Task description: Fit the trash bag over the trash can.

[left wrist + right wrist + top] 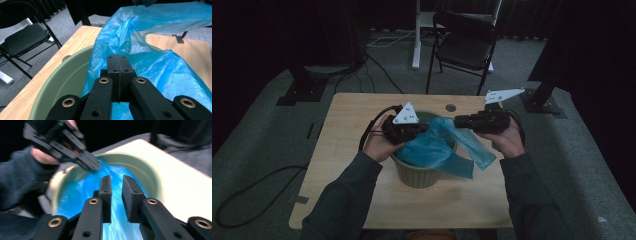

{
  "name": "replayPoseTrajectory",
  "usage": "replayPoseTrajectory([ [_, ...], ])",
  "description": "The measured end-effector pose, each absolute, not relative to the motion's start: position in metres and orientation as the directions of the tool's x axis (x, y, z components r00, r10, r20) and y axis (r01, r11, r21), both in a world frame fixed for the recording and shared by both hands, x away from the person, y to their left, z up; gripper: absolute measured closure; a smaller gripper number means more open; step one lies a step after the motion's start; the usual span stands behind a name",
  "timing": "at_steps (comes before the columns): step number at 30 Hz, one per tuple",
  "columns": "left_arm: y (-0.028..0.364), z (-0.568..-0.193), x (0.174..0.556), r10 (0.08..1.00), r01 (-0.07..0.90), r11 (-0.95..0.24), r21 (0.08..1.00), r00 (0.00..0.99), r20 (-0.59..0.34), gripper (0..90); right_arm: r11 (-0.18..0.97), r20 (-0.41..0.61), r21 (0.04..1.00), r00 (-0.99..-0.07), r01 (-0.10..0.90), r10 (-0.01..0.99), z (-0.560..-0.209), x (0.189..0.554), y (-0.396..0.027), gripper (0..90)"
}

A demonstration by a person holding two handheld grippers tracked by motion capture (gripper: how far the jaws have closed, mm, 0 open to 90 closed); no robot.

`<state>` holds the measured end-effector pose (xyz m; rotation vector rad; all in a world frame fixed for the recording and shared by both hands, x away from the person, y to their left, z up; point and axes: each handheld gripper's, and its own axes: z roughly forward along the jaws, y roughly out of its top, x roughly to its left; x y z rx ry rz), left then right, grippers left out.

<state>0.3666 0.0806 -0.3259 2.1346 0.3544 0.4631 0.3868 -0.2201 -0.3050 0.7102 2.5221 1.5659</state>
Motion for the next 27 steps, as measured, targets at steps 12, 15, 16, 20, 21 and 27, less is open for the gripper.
replayPoseTrajectory([
  [12, 0.100, -0.326, 0.370, 0.458, 0.111, -0.494, 0.862, 0.876, 0.149, 89.9, 0.345, 0.174, 0.831, -0.794, 0.436, 0.583, -0.344, 0.385, -0.271, 74.1],
  [15, 0.102, -0.326, 0.370, 0.462, 0.115, -0.481, 0.869, 0.876, 0.141, 89.9, 0.372, 0.185, 0.817, -0.812, 0.440, 0.554, -0.356, 0.386, -0.266, 67.8],
  [16, 0.102, -0.326, 0.370, 0.464, 0.114, -0.479, 0.870, 0.875, 0.141, 90.0, 0.392, 0.183, 0.812, -0.828, 0.431, 0.530, -0.359, 0.386, -0.261, 65.8],
  [20, 0.103, -0.325, 0.370, 0.472, 0.115, -0.468, 0.876, 0.871, 0.137, 89.9, 0.415, 0.171, 0.817, -0.855, 0.401, 0.490, -0.361, 0.387, -0.246, 61.5],
  [21, 0.103, -0.325, 0.370, 0.473, 0.114, -0.466, 0.877, 0.870, 0.138, 89.9, 0.414, 0.168, 0.825, -0.867, 0.383, 0.469, -0.358, 0.387, -0.239, 59.7],
  [27, 0.105, -0.327, 0.369, 0.475, 0.118, -0.466, 0.877, 0.870, 0.135, 89.9, 0.399, 0.120, 0.861, -0.888, 0.316, 0.444, -0.347, 0.392, -0.216, 59.2],
])
